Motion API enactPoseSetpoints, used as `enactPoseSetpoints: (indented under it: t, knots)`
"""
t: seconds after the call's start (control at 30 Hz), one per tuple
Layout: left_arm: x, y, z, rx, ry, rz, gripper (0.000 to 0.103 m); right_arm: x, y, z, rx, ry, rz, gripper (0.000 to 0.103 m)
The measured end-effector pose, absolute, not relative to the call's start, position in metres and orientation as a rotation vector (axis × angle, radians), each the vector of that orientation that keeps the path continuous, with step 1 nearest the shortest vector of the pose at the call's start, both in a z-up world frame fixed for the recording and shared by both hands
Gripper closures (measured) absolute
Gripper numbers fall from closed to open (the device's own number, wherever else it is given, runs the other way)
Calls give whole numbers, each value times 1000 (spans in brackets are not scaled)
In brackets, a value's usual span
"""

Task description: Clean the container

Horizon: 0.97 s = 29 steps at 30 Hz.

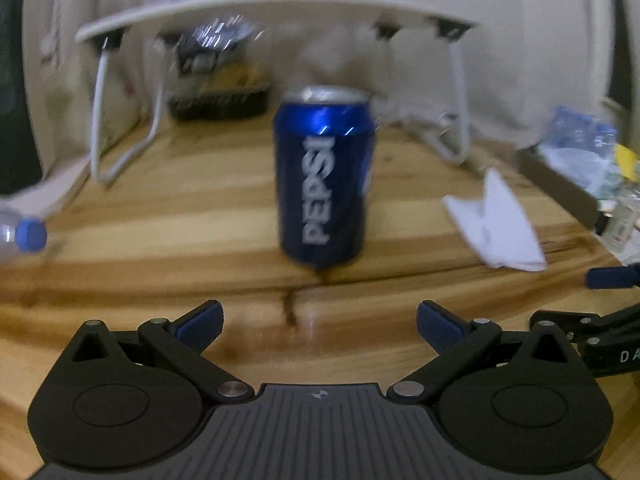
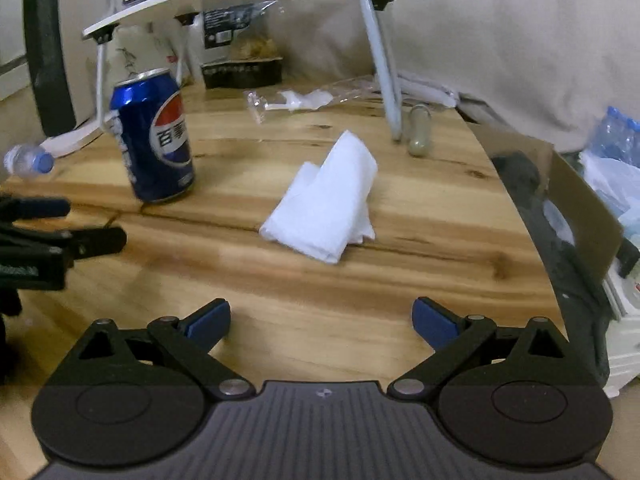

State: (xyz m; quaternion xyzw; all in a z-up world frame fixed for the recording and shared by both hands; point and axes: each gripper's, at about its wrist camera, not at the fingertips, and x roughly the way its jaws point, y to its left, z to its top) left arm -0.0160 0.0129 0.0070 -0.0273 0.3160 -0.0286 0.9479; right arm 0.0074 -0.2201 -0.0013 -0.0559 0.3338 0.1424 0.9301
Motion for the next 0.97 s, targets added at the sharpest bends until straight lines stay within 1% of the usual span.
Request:
enactPoseSetpoints:
  t: [0.1, 0.23, 0.97]
  knots:
    - [-6, 9, 3, -61, 700, -16, 0, 13, -213, -4, -117, 665, 269, 0]
    - [-6, 0, -1, -18, 693, -2, 0, 17, -208, -6, -116, 660, 278, 0]
    - [-7, -5, 1, -24, 691, -27, 0, 22, -203, -7, -120, 661, 296, 0]
